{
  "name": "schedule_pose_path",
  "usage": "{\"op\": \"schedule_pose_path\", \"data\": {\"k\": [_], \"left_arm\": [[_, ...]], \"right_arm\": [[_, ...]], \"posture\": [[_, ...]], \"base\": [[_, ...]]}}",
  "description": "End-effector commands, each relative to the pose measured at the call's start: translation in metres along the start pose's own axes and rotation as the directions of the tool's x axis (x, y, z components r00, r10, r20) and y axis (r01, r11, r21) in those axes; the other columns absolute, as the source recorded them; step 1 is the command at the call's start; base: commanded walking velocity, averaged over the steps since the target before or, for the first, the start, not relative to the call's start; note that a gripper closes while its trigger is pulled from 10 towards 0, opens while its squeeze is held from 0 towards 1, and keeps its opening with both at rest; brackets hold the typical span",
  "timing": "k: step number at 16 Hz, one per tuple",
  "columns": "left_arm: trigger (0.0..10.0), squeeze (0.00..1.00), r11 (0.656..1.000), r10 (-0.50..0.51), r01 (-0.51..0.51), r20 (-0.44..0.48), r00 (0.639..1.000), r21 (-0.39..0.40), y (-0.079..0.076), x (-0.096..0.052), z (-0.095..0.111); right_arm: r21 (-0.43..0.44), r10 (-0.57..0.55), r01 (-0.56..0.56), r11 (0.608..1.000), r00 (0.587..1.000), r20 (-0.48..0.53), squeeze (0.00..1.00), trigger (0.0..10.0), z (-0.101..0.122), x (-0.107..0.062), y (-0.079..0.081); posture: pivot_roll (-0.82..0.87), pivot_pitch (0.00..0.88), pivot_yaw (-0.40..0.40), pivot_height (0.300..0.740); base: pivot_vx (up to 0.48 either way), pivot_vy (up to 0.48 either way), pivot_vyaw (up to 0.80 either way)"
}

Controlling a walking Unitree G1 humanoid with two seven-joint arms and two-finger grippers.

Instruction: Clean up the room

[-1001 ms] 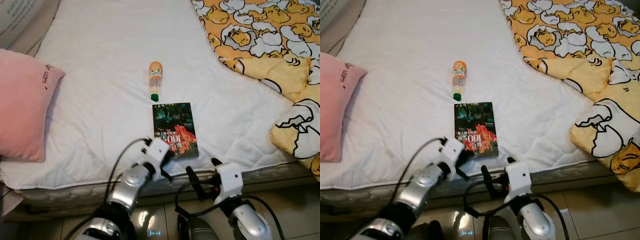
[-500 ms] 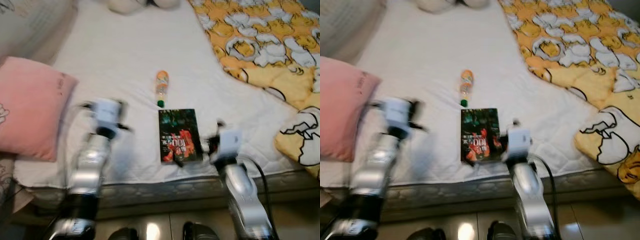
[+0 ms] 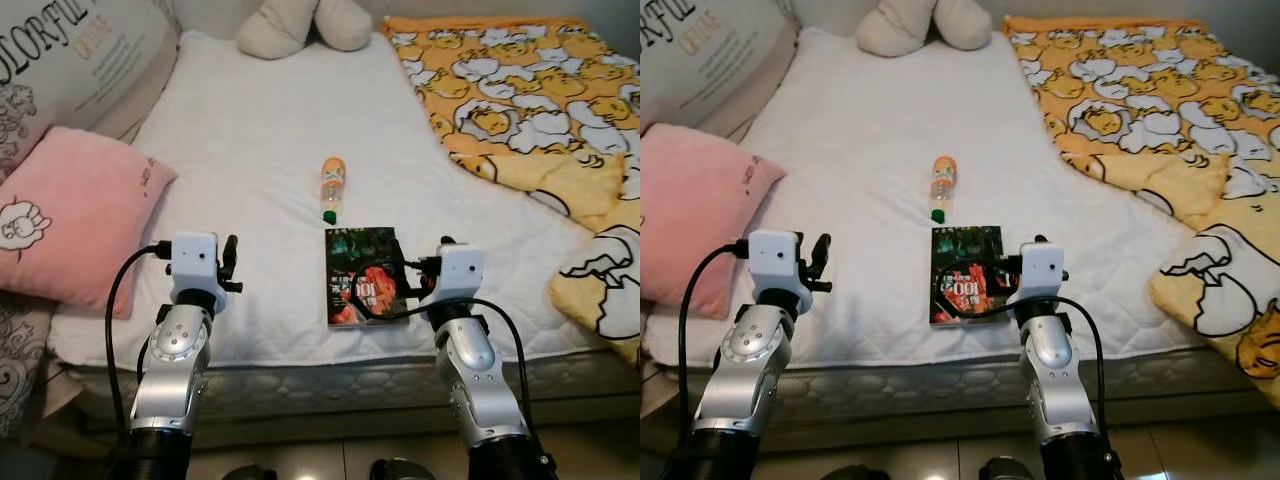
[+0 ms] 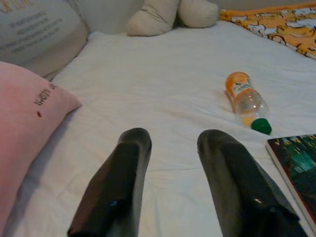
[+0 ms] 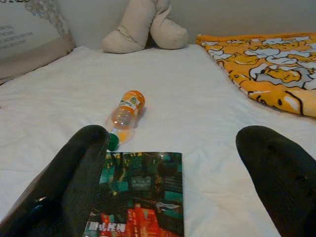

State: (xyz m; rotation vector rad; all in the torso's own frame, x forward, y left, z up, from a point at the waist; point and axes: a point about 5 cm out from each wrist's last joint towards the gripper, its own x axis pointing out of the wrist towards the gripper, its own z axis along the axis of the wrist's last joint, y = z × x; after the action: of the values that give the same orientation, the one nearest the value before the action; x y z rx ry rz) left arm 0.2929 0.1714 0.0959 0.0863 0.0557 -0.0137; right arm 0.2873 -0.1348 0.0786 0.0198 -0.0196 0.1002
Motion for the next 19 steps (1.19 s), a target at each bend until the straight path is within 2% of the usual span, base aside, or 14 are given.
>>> {"op": "schedule_pose_path", "data": {"k": [1,4,5,8,9,10,11,12,13,15,16,18,19], "left_arm": [[10.0,1.0,1.0,0.004,-0.004,0.007,1.0,0.016,0.001,0.002,0.006],[10.0,1.0,1.0,-0.009,0.009,-0.002,1.0,0.008,0.0,0.005,0.006],[10.0,1.0,1.0,-0.014,0.014,0.003,1.0,-0.002,0.001,0.005,0.007],[10.0,1.0,1.0,-0.027,0.027,0.002,1.0,0.002,0.003,0.003,0.008],[10.0,0.0,0.999,-0.049,0.049,-0.001,0.999,0.004,0.003,0.001,0.008],[10.0,0.0,0.993,-0.116,0.116,-0.004,0.993,0.001,-0.004,-0.005,0.008],[10.0,0.0,0.988,-0.153,0.153,-0.007,0.988,0.0,-0.007,-0.007,0.009],[10.0,0.0,0.965,-0.262,0.262,-0.011,0.965,0.006,-0.018,-0.017,0.011],[10.0,0.0,0.956,-0.291,0.291,-0.014,0.957,0.018,-0.021,-0.02,0.012],[10.0,0.0,0.917,-0.398,0.399,-0.014,0.917,0.026,-0.025,-0.04,0.024],[10.0,0.0,0.847,-0.532,0.532,-0.021,0.846,0.007,-0.033,-0.056,0.031],[10.0,0.0,0.789,-0.614,0.614,-0.025,0.789,-0.003,-0.04,-0.068,0.037],[10.0,0.0,0.743,-0.669,0.669,-0.045,0.742,0.007,-0.046,-0.076,0.038]], "right_arm": [[0.005,-0.002,0.002,1.0,1.0,0.012,1.0,10.0,0.0,0.001,0.001],[-0.02,0.013,-0.013,1.0,1.0,-0.005,1.0,10.0,-0.004,0.005,0.001],[-0.032,0.012,-0.012,0.999,1.0,-0.011,0.0,10.0,-0.004,0.006,-0.001],[-0.026,0.011,-0.012,1.0,1.0,-0.025,0.0,10.0,-0.006,0.012,-0.003],[-0.004,0.01,-0.01,1.0,0.999,-0.052,0.0,10.0,-0.009,0.015,-0.005],[0.057,-0.006,0.012,0.998,0.993,-0.118,0.0,10.0,-0.019,0.021,-0.01],[0.09,-0.012,0.025,0.996,0.99,-0.142,0.0,10.0,-0.022,0.023,-0.011],[0.191,0.005,0.04,0.981,0.974,-0.227,0.0,10.0,-0.036,0.026,-0.011],[0.221,0.019,0.04,0.974,0.965,-0.26,0.0,10.0,-0.041,0.026,-0.01],[0.265,0.067,0.021,0.964,0.945,-0.32,0.0,10.0,-0.052,0.025,0.001],[0.3,0.107,0.003,0.954,0.93,-0.351,0.0,10.0,-0.057,0.025,0.012],[0.327,0.121,0.005,0.945,0.924,-0.364,0.0,10.0,-0.06,0.024,0.016],[0.343,0.126,0.015,0.939,0.914,-0.385,0.0,10.0,-0.063,0.024,0.02]], "posture": [[-0.1,0.0,0.053,0.74],[-0.09,0.0,0.048,0.74],[-0.09,0.0,0.046,0.74],[-0.07,0.0,0.046,0.74],[-0.05,0.0,0.05,0.74],[-0.02,0.0,0.052,0.74],[-0.02,0.0,0.052,0.74],[0.03,0.0,0.059,0.74],[0.03,0.0,0.06,0.74],[0.12,0.032,0.073,0.74],[0.15,0.067,0.072,0.74],[0.17,0.083,0.072,0.74],[0.2,0.118,0.075,0.74]], "base": [[0.0,-0.48,0.0],[0.0,-0.467,0.0],[0.244,-0.409,0.0],[0.125,-0.097,0.0],[0.0,0.0,0.0],[0.0,0.0,0.0],[0.0,0.0,0.0],[0.0,0.0,0.0],[0.0,0.0,0.0],[0.0,0.0,0.0],[0.0,0.0,0.0],[0.0,0.0,0.0],[0.0,0.0,0.0]]}}
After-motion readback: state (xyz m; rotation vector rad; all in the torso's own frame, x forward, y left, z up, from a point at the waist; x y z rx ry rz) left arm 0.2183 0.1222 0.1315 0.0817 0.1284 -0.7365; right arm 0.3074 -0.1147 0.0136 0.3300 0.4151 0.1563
